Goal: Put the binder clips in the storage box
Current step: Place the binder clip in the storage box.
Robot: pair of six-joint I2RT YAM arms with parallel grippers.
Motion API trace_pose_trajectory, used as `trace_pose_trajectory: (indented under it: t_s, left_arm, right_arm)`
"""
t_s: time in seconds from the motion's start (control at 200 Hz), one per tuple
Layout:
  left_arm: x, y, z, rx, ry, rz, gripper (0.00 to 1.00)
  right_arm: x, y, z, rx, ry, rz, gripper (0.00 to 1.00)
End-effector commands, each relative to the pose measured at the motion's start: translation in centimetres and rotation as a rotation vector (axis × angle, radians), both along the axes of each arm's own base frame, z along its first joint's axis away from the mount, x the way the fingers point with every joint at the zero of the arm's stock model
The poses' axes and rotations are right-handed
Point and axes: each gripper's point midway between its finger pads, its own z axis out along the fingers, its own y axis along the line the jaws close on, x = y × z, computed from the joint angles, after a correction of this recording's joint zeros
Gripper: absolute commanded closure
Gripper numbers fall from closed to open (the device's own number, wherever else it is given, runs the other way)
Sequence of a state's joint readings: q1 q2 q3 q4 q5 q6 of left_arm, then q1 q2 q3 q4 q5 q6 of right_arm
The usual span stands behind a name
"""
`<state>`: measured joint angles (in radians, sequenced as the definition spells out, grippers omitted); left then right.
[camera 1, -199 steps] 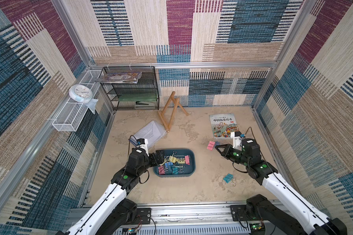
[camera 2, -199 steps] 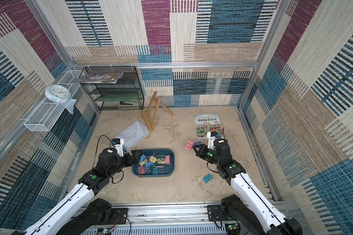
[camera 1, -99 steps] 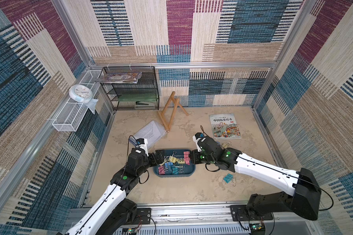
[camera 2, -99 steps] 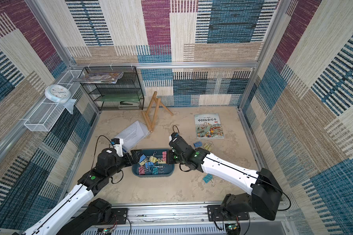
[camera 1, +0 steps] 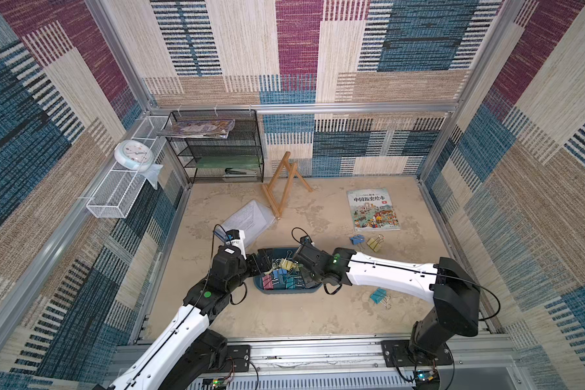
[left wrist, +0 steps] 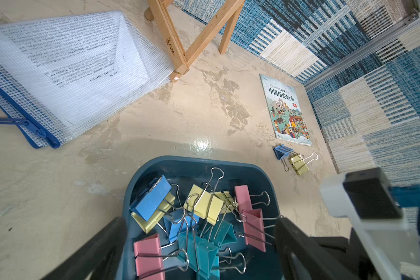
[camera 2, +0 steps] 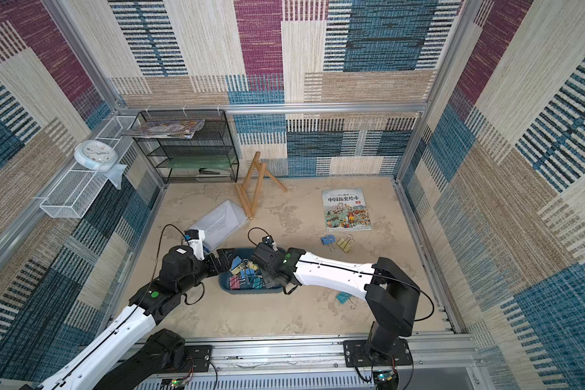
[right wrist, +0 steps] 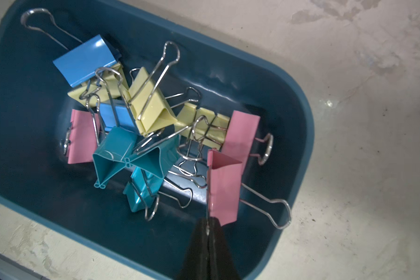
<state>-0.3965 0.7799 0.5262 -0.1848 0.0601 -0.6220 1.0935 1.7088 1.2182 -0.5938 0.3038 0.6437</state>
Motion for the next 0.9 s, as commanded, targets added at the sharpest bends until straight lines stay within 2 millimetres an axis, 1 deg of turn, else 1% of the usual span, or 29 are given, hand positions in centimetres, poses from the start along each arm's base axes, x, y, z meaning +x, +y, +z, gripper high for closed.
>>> trace_pose_trajectory:
  t_s: [0.0, 0.085, 0.185, 0.26, 0.305, 0.416, 0.476, 0.541, 0.616, 0.681, 0.791, 0.846, 0.896]
  left_arm:
    - [0.0, 0.1, 0.2, 0.003, -0.008, 0.000, 0.01]
    - [-0.1, 0.2, 0.2, 0.006, -0.007, 0.001, 0.01]
    - [-0.1, 0.2, 0.2, 0.009, -0.011, 0.004, 0.01]
    - [0.0, 0.1, 0.2, 0.006, -0.009, 0.002, 0.01]
    - [0.0, 0.1, 0.1, 0.006, -0.007, 0.002, 0.01]
    - [0.1, 0.0, -0.1, 0.003, -0.001, 0.001, 0.01]
    - [0.1, 0.0, -0.1, 0.003, 0.000, 0.000, 0.01]
    - [0.0, 0.0, -0.1, 0.004, -0.001, 0.001, 0.01]
    - [0.0, 0.1, 0.1, 0.006, -0.004, 0.002, 0.01]
    - [0.1, 0.1, 0.1, 0.005, -0.008, 0.004, 0.01]
    - [0.1, 0.0, 0.1, -0.004, -0.008, 0.004, 0.01]
    - [0.2, -0.1, 0.1, -0.008, -0.008, 0.002, 0.01]
    - [0.2, -0.1, 0.1, -0.007, -0.005, 0.002, 0.01]
  right_arm:
    - [-0.4, -1.4, -1.7, -0.142, 0.008, 0.010, 1.00]
    - [-0.3, -1.6, -2.6, -0.214, 0.004, 0.006, 1.00]
    - [-0.3, -1.4, -3.2, -0.264, 0.001, 0.009, 1.00]
    - [-0.4, -0.9, -3.2, -0.267, -0.002, 0.021, 1.00]
    - [-0.4, -0.5, -2.8, -0.256, -0.011, 0.027, 1.00]
    - [-0.4, 0.2, -1.3, -0.205, -0.051, 0.042, 0.81]
    - [-0.2, 0.4, 0.0, -0.158, -0.082, 0.039, 0.73]
    - [0.0, 0.7, 1.8, -0.094, -0.120, 0.036, 0.67]
    - [0.5, 0.6, 4.3, -0.013, -0.182, 0.006, 0.64]
    - [1.3, -0.1, 6.7, 0.049, -0.265, -0.037, 0.63]
    - [3.2, -2.2, 11.1, 0.107, -0.433, -0.122, 0.61]
    - [4.3, -3.8, 12.9, 0.125, -0.503, -0.180, 0.60]
    - [5.5, -5.5, 14.1, 0.139, -0.555, -0.240, 0.58]
